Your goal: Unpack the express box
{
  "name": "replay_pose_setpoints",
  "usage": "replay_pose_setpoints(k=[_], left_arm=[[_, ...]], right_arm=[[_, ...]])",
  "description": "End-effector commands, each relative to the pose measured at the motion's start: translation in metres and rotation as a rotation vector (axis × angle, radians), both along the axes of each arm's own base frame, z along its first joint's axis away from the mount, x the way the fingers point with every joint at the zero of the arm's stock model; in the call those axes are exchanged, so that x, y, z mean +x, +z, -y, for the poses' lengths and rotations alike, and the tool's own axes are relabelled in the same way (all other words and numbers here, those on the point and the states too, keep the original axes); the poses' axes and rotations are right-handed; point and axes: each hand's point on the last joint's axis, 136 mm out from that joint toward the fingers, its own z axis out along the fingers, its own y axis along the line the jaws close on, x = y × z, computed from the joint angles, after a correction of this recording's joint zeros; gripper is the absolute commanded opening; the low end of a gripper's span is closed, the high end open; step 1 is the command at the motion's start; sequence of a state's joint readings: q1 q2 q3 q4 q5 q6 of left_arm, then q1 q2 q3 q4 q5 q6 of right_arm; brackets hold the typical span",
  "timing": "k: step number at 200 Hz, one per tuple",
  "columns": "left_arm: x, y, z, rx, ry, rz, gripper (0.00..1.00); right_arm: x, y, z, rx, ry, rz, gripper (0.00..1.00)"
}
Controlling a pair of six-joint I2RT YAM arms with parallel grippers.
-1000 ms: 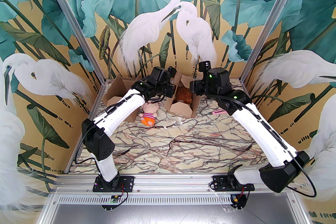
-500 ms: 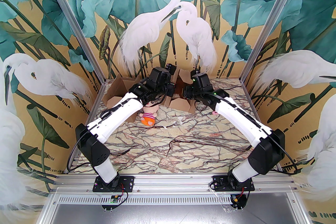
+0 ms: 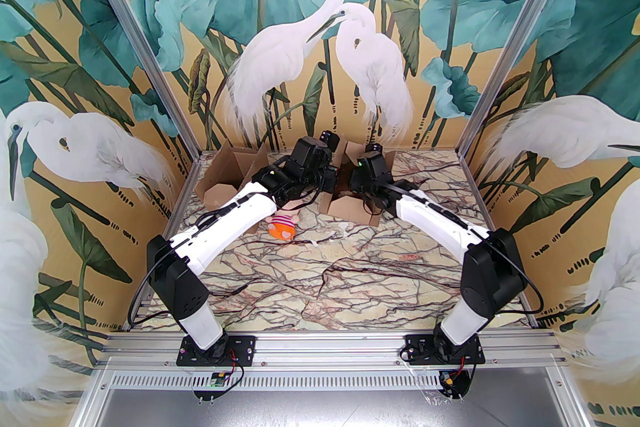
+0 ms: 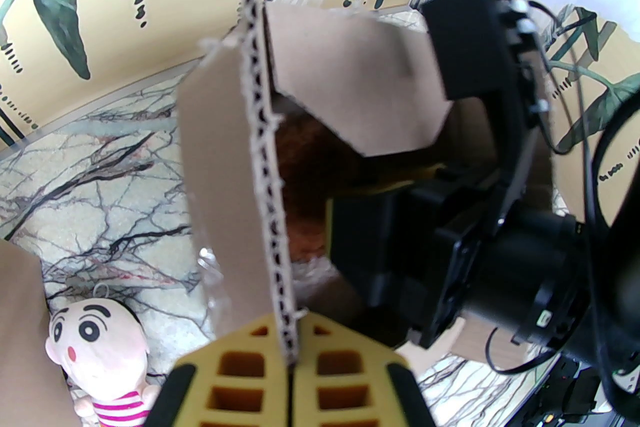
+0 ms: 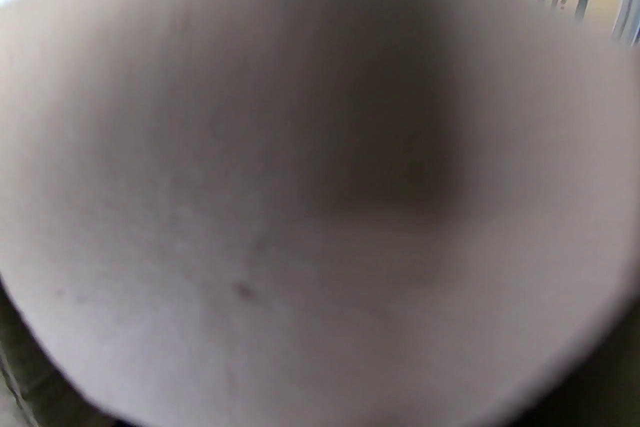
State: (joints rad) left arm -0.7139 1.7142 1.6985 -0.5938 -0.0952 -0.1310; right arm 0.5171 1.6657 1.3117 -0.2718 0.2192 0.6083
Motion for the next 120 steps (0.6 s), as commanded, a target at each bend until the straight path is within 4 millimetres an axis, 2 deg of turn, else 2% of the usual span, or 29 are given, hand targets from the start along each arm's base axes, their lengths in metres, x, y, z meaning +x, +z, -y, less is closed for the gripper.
replay_pose_setpoints(k=[1,27,53,80,96,120], left_arm=[[-0.001,0.034,-0.002,-0.074,0.014,0.068,0.00],[-0.001,0.027,-0.001,-0.066,0.016,0.055,0.00],[-0.001,0.024,-0.001,-0.062,0.015,0.049,0.00],[0.000,0.019,-0.001,-0.051,0.019,0.039,0.00],[0.000,0.016,0.000,-0.051,0.013,0.034,0.00],[-0.001,0.014,0.001,-0.047,0.002,0.035,0.00]], right_arm=[[0.015,0.049,0.009,0.030,-0.064,0.173,0.29],[0.015,0.069,0.017,0.048,-0.098,0.267,0.30],[0.017,0.080,0.027,0.038,-0.131,0.349,0.32],[0.015,0.099,0.021,0.076,-0.097,0.416,0.33],[0.021,0.099,0.022,0.073,-0.107,0.404,0.35],[0.033,0.087,0.027,0.149,-0.108,0.329,0.35]])
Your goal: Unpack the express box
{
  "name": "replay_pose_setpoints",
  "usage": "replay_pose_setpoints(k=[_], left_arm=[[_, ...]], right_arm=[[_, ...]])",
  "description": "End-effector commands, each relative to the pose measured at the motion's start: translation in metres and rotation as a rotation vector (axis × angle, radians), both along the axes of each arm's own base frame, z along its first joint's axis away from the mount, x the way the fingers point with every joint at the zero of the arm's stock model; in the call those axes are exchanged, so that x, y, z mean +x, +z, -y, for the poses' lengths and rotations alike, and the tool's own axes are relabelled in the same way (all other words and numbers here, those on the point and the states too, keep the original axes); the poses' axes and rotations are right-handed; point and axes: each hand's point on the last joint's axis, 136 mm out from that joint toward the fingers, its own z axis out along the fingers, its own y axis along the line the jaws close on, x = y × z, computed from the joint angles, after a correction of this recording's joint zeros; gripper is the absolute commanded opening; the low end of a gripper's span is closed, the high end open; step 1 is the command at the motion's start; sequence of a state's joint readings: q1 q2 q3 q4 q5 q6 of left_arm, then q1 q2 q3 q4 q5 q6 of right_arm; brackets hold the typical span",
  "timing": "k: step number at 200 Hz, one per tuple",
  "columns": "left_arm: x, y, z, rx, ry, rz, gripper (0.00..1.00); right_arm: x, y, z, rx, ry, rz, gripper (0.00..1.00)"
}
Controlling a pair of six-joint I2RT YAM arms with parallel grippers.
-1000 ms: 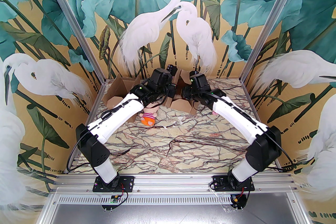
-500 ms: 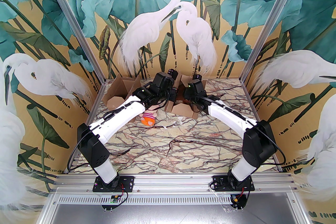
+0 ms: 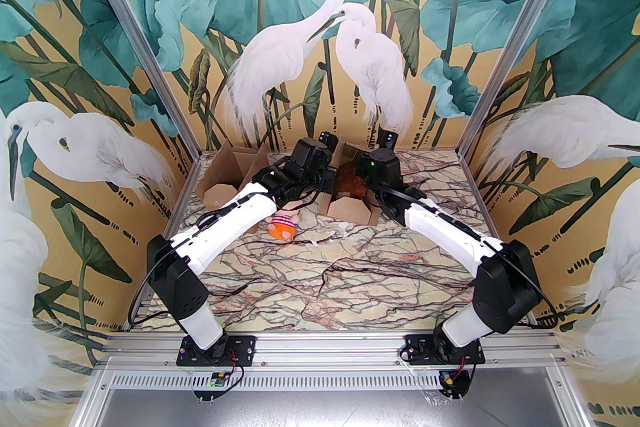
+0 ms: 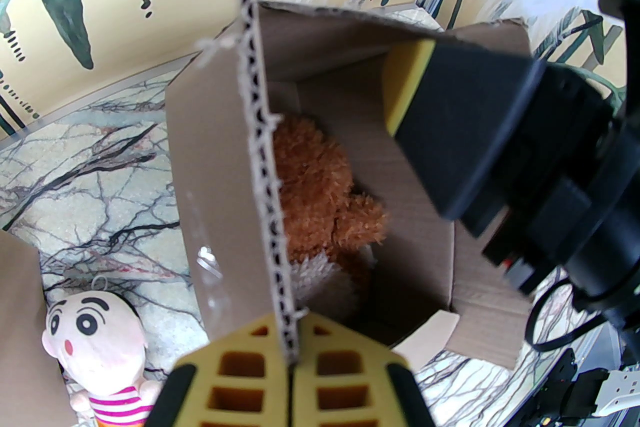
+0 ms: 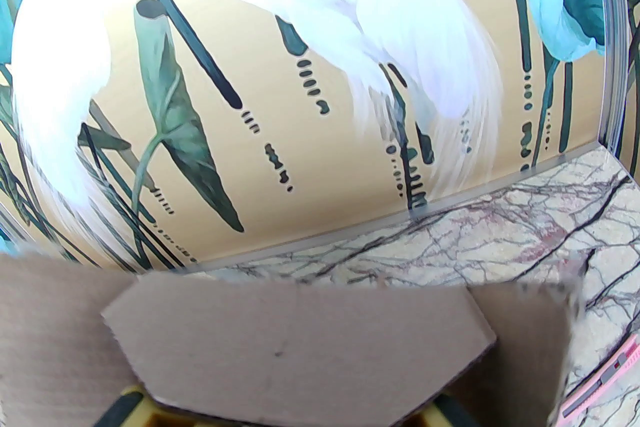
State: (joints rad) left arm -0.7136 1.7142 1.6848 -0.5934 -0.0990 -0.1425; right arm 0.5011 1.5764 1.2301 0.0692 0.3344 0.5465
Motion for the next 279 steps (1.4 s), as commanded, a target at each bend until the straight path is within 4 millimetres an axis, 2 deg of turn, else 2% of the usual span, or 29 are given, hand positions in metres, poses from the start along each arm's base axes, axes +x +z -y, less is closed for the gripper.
replay_pose_setpoints(k=[1,36,53,81,110,126,142,152,191,223,247,279], left_arm=[[-0.001,0.020,0.002,-0.049,-0.008,0.049,0.00],[-0.002,0.012,0.000,-0.030,-0.011,0.044,0.00],[-0.003,0.011,0.002,-0.037,-0.018,0.044,0.00],[-0.001,0.013,0.005,-0.061,-0.017,0.044,0.00],[0.001,0.013,0.003,-0.070,0.009,0.042,0.00],[0.003,0.017,-0.002,-0.070,0.037,0.055,0.00],[0.004,0.022,-0.002,-0.088,0.049,0.067,0.00],[0.004,0.023,-0.003,-0.100,0.056,0.068,0.00],[0.004,0.017,-0.005,-0.101,0.079,0.051,0.00],[0.003,0.013,-0.002,-0.113,0.070,0.037,0.00],[0.001,0.016,-0.002,-0.120,0.057,0.041,0.00],[-0.003,0.016,0.006,-0.139,0.016,0.042,0.00]], right_arm=[[0.014,0.007,0.007,0.086,0.002,-0.007,0.35],[0.014,0.013,0.011,0.137,0.001,0.020,0.36],[0.019,0.007,0.014,0.146,-0.010,-0.009,0.41],[0.025,-0.003,-0.004,0.147,0.080,-0.095,0.48],[0.011,-0.012,-0.020,0.174,0.170,-0.150,0.51],[-0.001,-0.021,-0.022,0.151,0.175,-0.180,0.54],[-0.012,-0.030,-0.021,0.109,0.171,-0.206,0.66],[-0.018,-0.038,-0.022,0.089,0.179,-0.227,0.70],[-0.043,-0.062,-0.021,-0.005,0.176,-0.282,0.71],[-0.044,-0.083,-0.012,-0.088,0.124,-0.328,0.68],[-0.042,-0.102,0.000,-0.146,0.052,-0.398,0.70],[-0.037,-0.118,-0.008,-0.131,0.060,-0.453,0.72]])
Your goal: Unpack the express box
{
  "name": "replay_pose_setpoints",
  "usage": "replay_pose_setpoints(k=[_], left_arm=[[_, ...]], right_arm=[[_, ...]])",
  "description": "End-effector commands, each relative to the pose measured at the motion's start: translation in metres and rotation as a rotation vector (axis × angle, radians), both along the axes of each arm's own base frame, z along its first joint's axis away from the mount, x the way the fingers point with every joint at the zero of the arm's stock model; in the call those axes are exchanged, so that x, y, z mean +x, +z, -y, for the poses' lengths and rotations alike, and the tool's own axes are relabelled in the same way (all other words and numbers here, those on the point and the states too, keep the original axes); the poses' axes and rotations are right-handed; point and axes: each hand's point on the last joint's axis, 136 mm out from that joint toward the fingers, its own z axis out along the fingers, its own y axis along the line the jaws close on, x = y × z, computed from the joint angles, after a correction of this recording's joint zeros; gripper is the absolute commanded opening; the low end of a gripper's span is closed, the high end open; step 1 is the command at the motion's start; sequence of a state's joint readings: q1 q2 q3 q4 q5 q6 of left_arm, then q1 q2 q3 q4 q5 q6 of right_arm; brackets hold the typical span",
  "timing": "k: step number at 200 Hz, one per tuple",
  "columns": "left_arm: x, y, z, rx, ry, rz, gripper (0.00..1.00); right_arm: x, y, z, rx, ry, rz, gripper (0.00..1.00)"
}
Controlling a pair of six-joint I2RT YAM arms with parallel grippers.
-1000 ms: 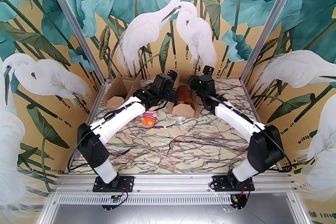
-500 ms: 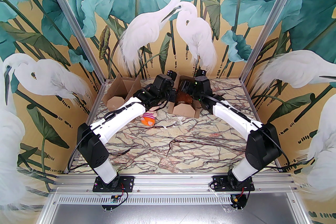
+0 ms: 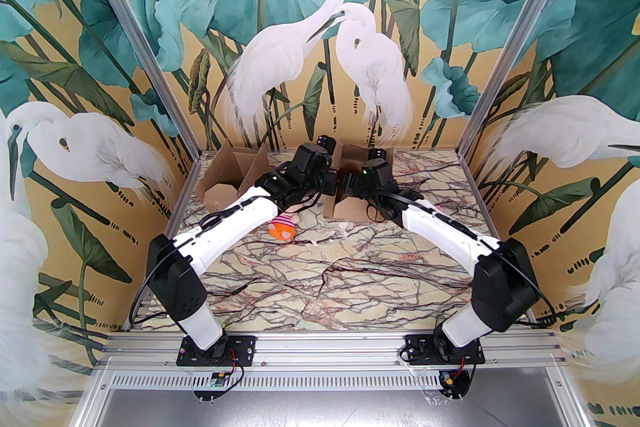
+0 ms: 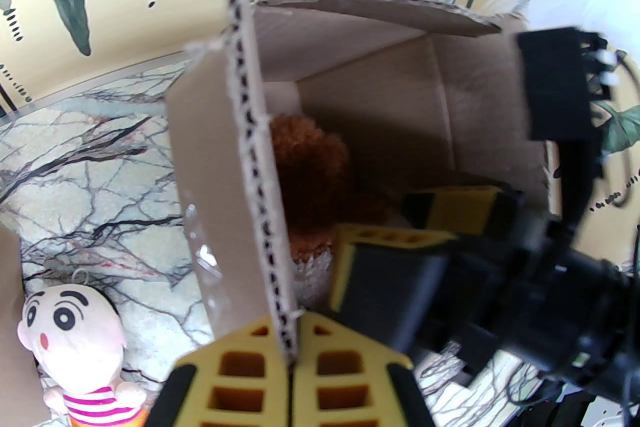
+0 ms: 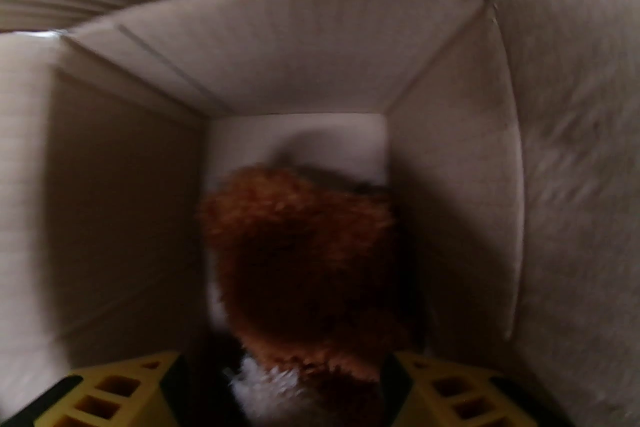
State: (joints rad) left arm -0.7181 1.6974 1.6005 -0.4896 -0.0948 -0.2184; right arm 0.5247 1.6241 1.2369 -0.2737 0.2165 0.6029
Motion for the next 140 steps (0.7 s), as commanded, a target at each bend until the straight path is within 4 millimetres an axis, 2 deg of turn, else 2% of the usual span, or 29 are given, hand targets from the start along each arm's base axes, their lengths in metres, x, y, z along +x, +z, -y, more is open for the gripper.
replay_pose_setpoints(k=[1,29,43,82,96,116,140], left_arm=[[-0.005,0.025,0.002,-0.061,-0.020,0.054,0.00],[-0.013,0.026,0.015,-0.058,-0.085,0.077,0.00],[-0.018,0.029,0.020,-0.057,-0.113,0.093,0.00],[-0.019,0.027,0.021,-0.058,-0.115,0.091,0.00],[-0.019,0.025,0.021,-0.055,-0.116,0.086,0.00],[-0.019,0.025,0.019,-0.047,-0.111,0.087,0.00],[-0.017,0.027,0.013,-0.031,-0.088,0.098,0.00]], right_arm=[[-0.001,-0.024,0.007,-0.050,-0.038,-0.078,0.72],[0.004,-0.033,0.003,-0.041,-0.050,-0.089,0.75],[0.007,-0.038,0.005,-0.044,-0.066,-0.088,0.79],[0.017,-0.054,0.000,-0.016,-0.079,-0.073,0.81],[0.018,-0.059,-0.005,0.008,-0.068,-0.072,0.75],[0.019,-0.056,-0.015,0.043,-0.019,-0.049,0.64],[0.018,-0.049,-0.022,0.061,0.032,-0.022,0.35]])
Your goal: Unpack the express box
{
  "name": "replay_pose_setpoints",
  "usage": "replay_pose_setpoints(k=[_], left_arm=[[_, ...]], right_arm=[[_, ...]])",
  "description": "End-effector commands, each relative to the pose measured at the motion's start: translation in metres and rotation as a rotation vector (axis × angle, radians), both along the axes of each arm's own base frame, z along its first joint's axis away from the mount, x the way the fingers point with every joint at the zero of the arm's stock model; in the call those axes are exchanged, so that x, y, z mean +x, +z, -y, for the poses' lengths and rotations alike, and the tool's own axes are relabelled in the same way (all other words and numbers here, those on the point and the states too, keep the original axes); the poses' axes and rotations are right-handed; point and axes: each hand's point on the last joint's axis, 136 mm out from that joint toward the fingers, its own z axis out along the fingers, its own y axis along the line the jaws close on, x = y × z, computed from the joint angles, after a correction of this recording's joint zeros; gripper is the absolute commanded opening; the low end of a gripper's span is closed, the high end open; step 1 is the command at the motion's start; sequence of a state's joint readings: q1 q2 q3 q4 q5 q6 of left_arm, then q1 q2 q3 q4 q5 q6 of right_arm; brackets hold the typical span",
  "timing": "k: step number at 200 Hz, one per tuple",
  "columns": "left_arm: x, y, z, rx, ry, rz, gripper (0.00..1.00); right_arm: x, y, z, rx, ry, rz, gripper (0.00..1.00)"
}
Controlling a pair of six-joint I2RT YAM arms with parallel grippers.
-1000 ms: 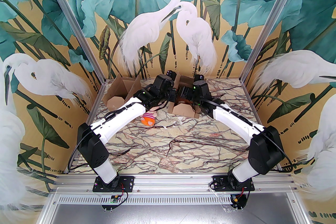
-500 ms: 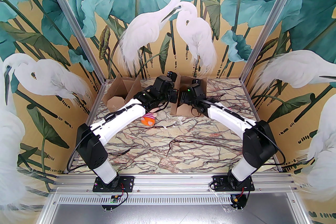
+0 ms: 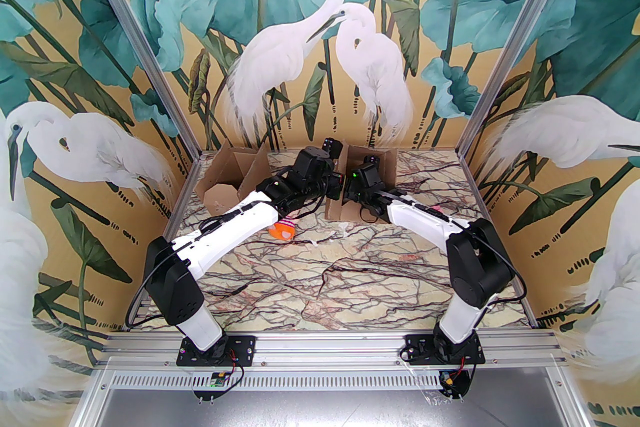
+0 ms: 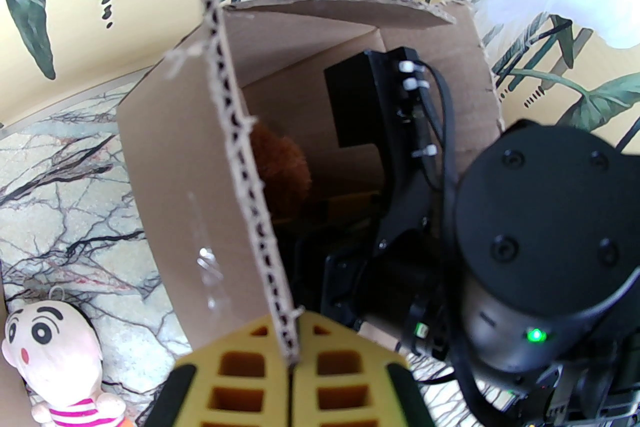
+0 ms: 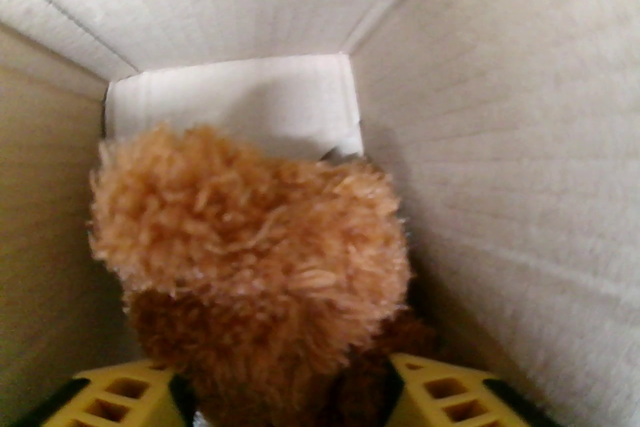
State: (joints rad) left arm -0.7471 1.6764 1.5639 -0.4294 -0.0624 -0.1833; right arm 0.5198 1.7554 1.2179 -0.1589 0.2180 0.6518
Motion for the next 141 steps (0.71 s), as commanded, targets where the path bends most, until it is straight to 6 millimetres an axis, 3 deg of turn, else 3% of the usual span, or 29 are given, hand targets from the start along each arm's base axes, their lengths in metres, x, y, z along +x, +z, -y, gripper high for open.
replay_pose_setpoints(k=[1,31,60,84,141], left_arm=[[-0.005,0.021,-0.003,-0.014,-0.013,0.060,0.00],[-0.003,0.021,-0.008,0.004,0.008,0.066,0.00],[0.005,0.015,-0.022,0.010,0.060,0.040,0.00],[0.010,0.011,-0.033,-0.002,0.100,-0.003,0.00],[0.014,0.006,-0.040,-0.006,0.126,-0.047,0.00]], right_arm=[[-0.001,-0.001,-0.015,0.044,0.069,0.020,0.34],[-0.005,0.014,-0.020,0.056,0.114,0.050,0.00],[-0.019,0.061,-0.027,0.051,0.188,0.157,0.00],[-0.047,0.112,-0.033,0.001,0.248,0.285,0.00],[-0.092,0.174,-0.008,0.086,0.232,0.469,0.00]])
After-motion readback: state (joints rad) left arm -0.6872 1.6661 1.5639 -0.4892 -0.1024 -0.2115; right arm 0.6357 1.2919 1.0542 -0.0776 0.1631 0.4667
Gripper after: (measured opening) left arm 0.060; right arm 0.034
